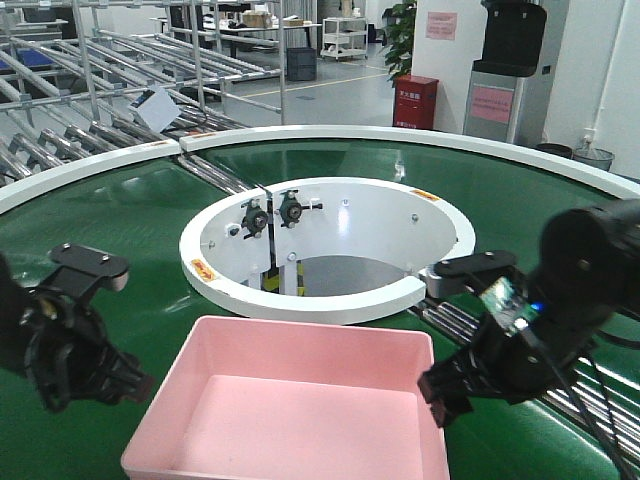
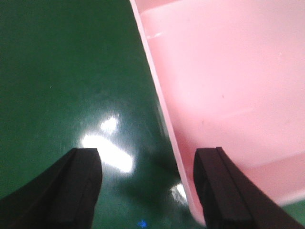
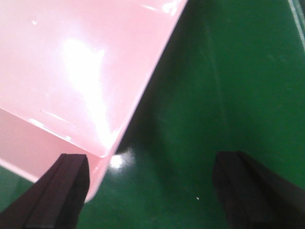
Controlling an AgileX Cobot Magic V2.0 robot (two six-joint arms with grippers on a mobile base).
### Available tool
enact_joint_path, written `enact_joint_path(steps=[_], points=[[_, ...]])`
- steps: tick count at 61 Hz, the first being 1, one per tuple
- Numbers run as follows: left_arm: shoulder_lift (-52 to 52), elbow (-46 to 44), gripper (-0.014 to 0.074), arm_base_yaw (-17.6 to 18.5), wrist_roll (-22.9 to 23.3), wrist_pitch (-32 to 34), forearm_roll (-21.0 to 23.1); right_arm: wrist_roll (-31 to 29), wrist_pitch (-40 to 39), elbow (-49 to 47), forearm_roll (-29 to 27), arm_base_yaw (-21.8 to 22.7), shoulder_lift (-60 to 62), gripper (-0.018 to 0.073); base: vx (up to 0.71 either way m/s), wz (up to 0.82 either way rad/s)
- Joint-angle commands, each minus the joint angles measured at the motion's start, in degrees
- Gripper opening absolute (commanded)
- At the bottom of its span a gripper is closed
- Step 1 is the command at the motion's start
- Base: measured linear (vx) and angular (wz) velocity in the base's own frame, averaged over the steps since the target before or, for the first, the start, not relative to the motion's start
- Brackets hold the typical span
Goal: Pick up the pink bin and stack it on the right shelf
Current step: 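Lower both grippers onto opposite side walls of the pink bin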
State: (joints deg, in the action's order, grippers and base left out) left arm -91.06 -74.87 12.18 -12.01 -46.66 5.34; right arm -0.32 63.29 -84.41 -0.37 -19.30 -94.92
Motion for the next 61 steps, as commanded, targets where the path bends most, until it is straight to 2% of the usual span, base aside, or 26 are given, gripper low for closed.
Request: enact_joint_path(steps=[1, 9, 18, 25, 32, 43, 53, 61], points=[[-1.4, -5.5, 0.0543, 0.8, -0.2, 1.4, 1.1, 1.0, 2.1, -6.4, -0.3, -0.2, -2.0, 0.0568, 0.0, 0.0], [-6.7, -10.2, 0.0543, 3.3, 1.2, -0.7, -0.1, 5.8, 5.8, -12.0, 0.7, -0.2, -7.8, 0.0568, 0.0, 0.0], [-12.0, -15.1, 0.0543, 4.4, 10.4, -2.8, -4.8, 11.4, 5.9, -15.1, 0.4, -0.2, -12.1, 0.0568, 0.0, 0.0], [-15.6, -18.4, 0.0543, 4.3, 13.4, -6.2, -7.1, 13.4, 6.0, -15.9, 0.4, -0.2, -14.4, 0.0568, 0.0, 0.0], [-18.4, -20.7, 0.0543, 4.3, 14.5, -8.0, -6.9, 15.3, 5.3, -16.0, 0.4, -0.8, -16.4, 0.0568, 0.0, 0.0], [-20.8, -21.9, 0.0543, 4.3, 16.5, -9.5, -6.8, 18.2, 3.7, -16.0, 4.2, -3.6, -18.6, 0.0568, 0.0, 0.0], [-21.3, -21.9, 0.0542, 4.3, 16.6, -10.1, -6.4, 24.4, 2.4, -16.0, 4.6, -3.5, -19.4, 0.0564, 0.0, 0.0], [-21.4, -21.9, 0.0541, 4.3, 16.9, -10.8, -6.3, 26.5, 1.1, -16.0, 5.2, -3.5, -19.4, 0.054, 0.0, 0.0]])
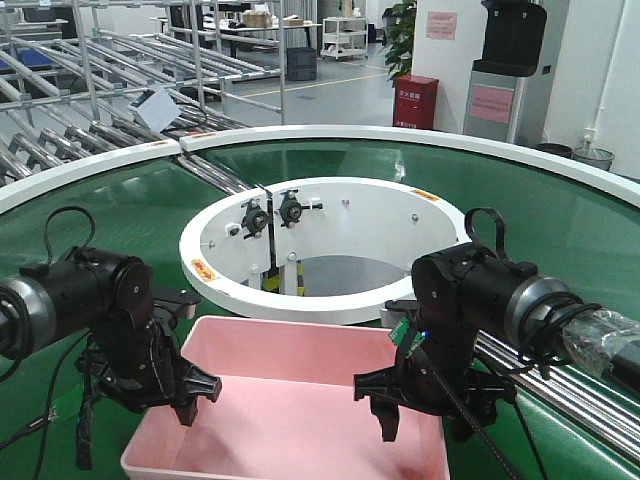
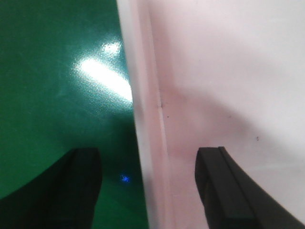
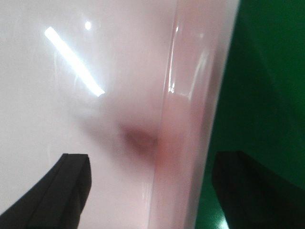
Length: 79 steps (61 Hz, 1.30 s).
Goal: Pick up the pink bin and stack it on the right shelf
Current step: 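Lower both grippers onto opposite side walls of the pink bin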
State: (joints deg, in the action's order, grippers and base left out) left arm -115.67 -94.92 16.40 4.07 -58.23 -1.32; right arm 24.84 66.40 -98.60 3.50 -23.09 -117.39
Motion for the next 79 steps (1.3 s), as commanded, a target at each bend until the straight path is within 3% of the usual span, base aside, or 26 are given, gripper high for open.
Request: enact_joint_path(steps=[1, 13, 26, 36, 45, 54, 67, 68, 79], points=[[3.2, -1.9, 0.0541, 0.1, 0.8, 0.8, 0.4, 1.5, -2.1, -1.8, 1.4, 0.3, 3.1, 0.0533, 0.0, 0.0], [3.2, -1.9, 0.0508, 0.1, 0.8, 0.8, 1.3, 4.0, -2.5, -1.8, 2.7, 0.3, 3.1, 0.0435, 0.0, 0.0], [3.2, -1.9, 0.0367, 0.1, 0.8, 0.8, 1.3, 5.2, -2.0, -1.8, 4.2, 0.4, 3.1, 0.0347, 0.0, 0.0], [3.2, -1.9, 0.0237, 0.1, 0.9, 0.5, 1.3, 5.5, -1.8, -1.7, 4.2, 0.4, 2.3, 0.0316, 0.0, 0.0], [3.2, -1.9, 0.0173, 0.1, 0.8, 0.3, 1.3, 5.6, -1.1, -1.7, 4.7, 0.4, 1.5, 0.0311, 0.0, 0.0], [3.2, -1.9, 0.016, 0.1, 0.6, 0.4, 1.3, 6.3, -0.5, -1.7, 6.4, 0.4, 1.5, 0.0274, 0.0, 0.0], [3.2, -1.9, 0.016, 0.1, 0.6, 0.6, 1.3, 7.6, -0.7, -1.7, 6.9, 0.4, 1.5, 0.011, 0.0, 0.0], [3.2, -1.9, 0.016, 0.1, 0.6, 0.4, 1.3, 7.4, -0.6, -1.7, 6.7, 0.4, 1.5, 0.0044, 0.0, 0.0], [3.3, -1.9, 0.0161, 0.1, 0.6, -0.6, 1.3, 6.8, -0.1, -1.8, 6.7, 0.4, 2.1, -0.0008, 0.0, 0.0]])
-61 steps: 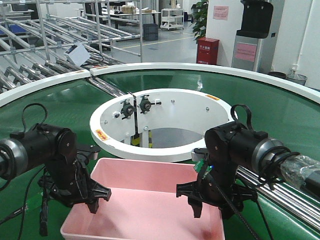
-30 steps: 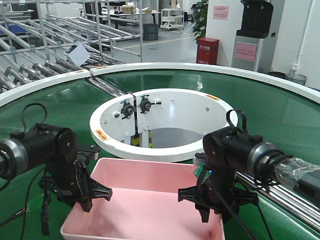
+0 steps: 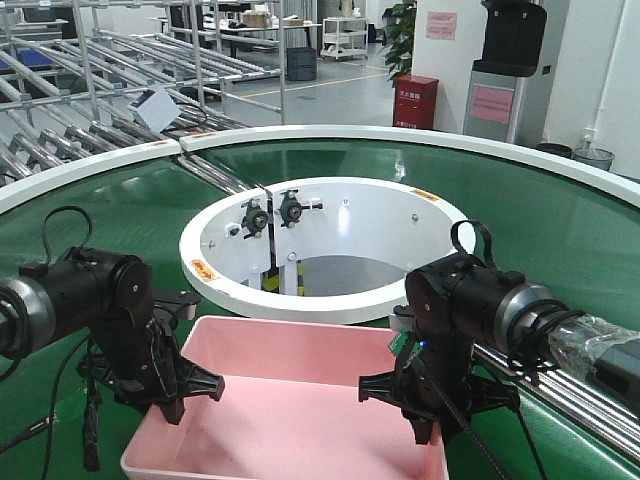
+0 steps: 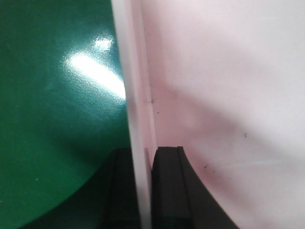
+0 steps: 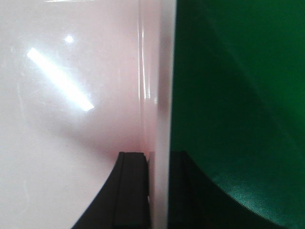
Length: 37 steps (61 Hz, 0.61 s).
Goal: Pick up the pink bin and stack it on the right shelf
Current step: 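Lower both grippers onto opposite side walls of the pink bin, then close both grippers on the bin walls and lift the bin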
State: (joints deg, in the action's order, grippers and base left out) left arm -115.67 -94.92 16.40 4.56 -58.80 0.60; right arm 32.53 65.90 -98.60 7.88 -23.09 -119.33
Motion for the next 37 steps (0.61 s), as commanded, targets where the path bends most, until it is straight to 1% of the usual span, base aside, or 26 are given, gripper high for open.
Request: enact_joint_path(steps=[1, 6, 10, 14, 18, 24, 26, 31, 34, 37], points=[[3.4, -1.9, 0.0161, 0.1, 0.2, 0.0, -0.6, -0.9, 0.5, -1.8, 2.4, 0.4, 4.3, -0.0011, 0.0, 0.0], [4.5, -1.9, 0.0161, 0.1, 2.4, -0.3, -1.0, -2.1, 0.4, -1.8, 2.4, 0.4, 5.7, -0.0015, 0.0, 0.0], [6.2, -1.9, 0.0161, 0.1, 5.3, -1.0, -1.4, -2.6, 0.4, -1.8, 2.4, 0.4, 7.5, -0.0013, 0.0, 0.0], [8.7, -1.9, 0.0161, 0.1, 8.3, -1.9, -2.9, -3.2, 0.6, -1.8, 2.6, 0.4, 9.3, -0.0013, 0.0, 0.0], [10.9, -1.9, 0.0161, 0.1, 11.0, -3.0, -4.3, -5.3, 0.7, -1.8, 2.6, 0.3, 11.7, -0.0012, 0.0, 0.0], [15.4, -0.6, 0.0161, 0.4, 14.5, -4.1, -5.4, -6.9, 1.2, -1.3, 2.6, 0.3, 15.0, -0.0012, 0.0, 0.0], [17.1, 1.0, 0.0161, 0.9, 15.3, -3.8, -6.0, -7.3, 1.2, -0.6, 2.6, 0.3, 16.4, -0.0012, 0.0, 0.0], [22.7, 5.9, 0.0161, 2.8, 18.5, -2.2, -9.1, -7.4, -0.4, 3.0, 3.1, 0.3, 19.9, -0.0011, 0.0, 0.0], [26.3, 9.6, 0.0161, 4.5, 22.0, -0.3, -11.4, -7.5, -1.9, 6.2, 3.1, 0.3, 22.3, -0.001, 0.0, 0.0], [29.3, 13.3, 0.0161, 6.2, 24.2, 1.4, -13.1, -6.5, -3.6, 9.7, 4.2, 0.3, 24.9, -0.0009, 0.0, 0.0]])
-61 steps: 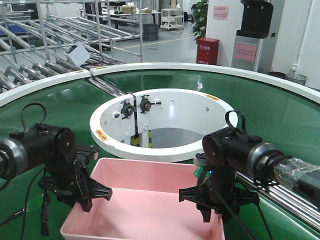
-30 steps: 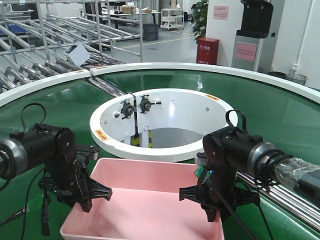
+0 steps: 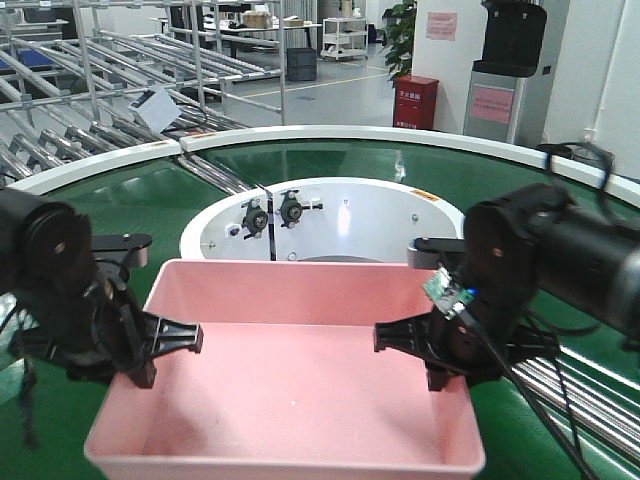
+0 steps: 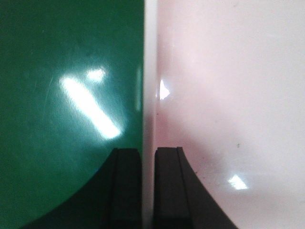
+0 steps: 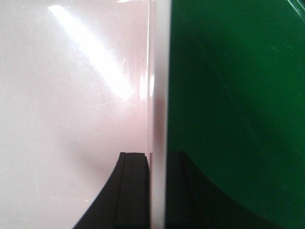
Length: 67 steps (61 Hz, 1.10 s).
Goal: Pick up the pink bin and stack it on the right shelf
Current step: 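Close both grippers on the bin walls and lift the bin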
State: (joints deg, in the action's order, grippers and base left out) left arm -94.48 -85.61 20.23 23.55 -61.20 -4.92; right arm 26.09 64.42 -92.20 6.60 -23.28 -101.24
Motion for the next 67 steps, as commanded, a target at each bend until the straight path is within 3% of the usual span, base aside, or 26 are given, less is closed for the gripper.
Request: enact_joint_path(steps=[1, 11, 23, 67], points=[[9.0, 5.0, 0.0161, 2.9, 5.8, 4.2, -7.9, 0.2, -2.5, 4.3, 5.7, 0.5, 7.5, -0.0009, 0.0, 0.0], [17.6, 13.9, 0.0161, 8.6, 13.2, 5.6, -10.7, 1.2, -4.0, 14.1, 6.5, 0.5, 14.4, -0.0009, 0.0, 0.0], [21.7, 19.7, 0.0161, 13.4, 18.1, 6.2, -13.6, 2.3, -5.0, 21.0, 6.5, 0.5, 19.4, -0.0009, 0.0, 0.0], [22.0, 19.7, 0.0161, 13.6, 18.4, 6.6, -13.7, 1.6, -4.1, 22.1, 6.6, 0.5, 20.1, -0.0009, 0.0, 0.0]])
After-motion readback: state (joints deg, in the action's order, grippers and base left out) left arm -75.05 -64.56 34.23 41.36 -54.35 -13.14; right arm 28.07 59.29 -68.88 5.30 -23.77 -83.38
